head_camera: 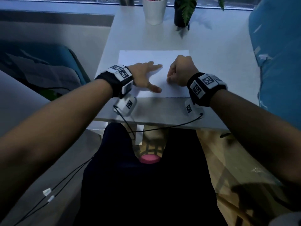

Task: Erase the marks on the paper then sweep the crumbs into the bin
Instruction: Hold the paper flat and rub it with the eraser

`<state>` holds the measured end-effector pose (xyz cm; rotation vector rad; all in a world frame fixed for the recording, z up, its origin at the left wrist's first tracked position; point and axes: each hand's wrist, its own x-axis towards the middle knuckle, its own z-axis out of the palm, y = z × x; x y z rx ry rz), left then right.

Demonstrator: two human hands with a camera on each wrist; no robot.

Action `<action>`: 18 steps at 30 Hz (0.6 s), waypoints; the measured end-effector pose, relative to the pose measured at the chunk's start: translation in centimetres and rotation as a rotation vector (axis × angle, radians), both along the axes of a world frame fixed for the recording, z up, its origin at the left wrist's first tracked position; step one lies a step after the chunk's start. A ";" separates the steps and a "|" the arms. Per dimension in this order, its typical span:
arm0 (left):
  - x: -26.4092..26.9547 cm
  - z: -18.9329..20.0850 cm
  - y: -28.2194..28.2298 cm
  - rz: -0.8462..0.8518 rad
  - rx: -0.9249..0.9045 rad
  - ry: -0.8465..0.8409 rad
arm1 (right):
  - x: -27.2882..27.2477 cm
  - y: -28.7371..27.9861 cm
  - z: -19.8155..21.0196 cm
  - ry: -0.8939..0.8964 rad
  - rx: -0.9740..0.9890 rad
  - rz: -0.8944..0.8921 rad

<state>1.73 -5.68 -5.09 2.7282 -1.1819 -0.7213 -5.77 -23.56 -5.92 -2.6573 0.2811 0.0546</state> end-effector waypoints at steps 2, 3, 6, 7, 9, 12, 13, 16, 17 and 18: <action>-0.6 -1.2 -0.3 -0.005 0.067 -0.045 | 0.1 0.5 0.3 0.007 -0.011 0.069; -0.6 -1.8 -0.4 -0.018 0.095 -0.071 | 0.2 0.6 0.6 0.008 -0.021 0.100; -0.2 -2.1 -0.6 -0.032 0.148 -0.086 | 0.6 0.7 1.2 -0.031 0.018 0.087; 0.1 -2.0 -0.6 -0.031 0.162 -0.082 | 0.5 1.1 1.1 -0.056 0.012 0.096; 0.5 -1.8 -0.8 -0.033 0.175 -0.068 | -0.1 2.5 0.8 -0.052 -0.035 0.184; 0.6 -2.1 -0.8 -0.036 0.176 -0.071 | -0.5 3.1 1.0 0.020 -0.069 0.272; 0.6 -2.3 -0.9 -0.032 0.180 -0.080 | 0.1 2.6 1.2 0.006 -0.054 0.216; 0.7 -2.6 -1.1 -0.021 0.181 -0.096 | 0.7 1.9 1.1 -0.042 -0.029 0.123; 0.8 -2.5 -1.1 -0.025 0.182 -0.095 | 0.5 2.4 1.1 -0.012 -0.059 0.171; 0.9 -2.6 -1.0 -0.026 0.183 -0.088 | 0.2 2.9 1.0 0.025 -0.068 0.227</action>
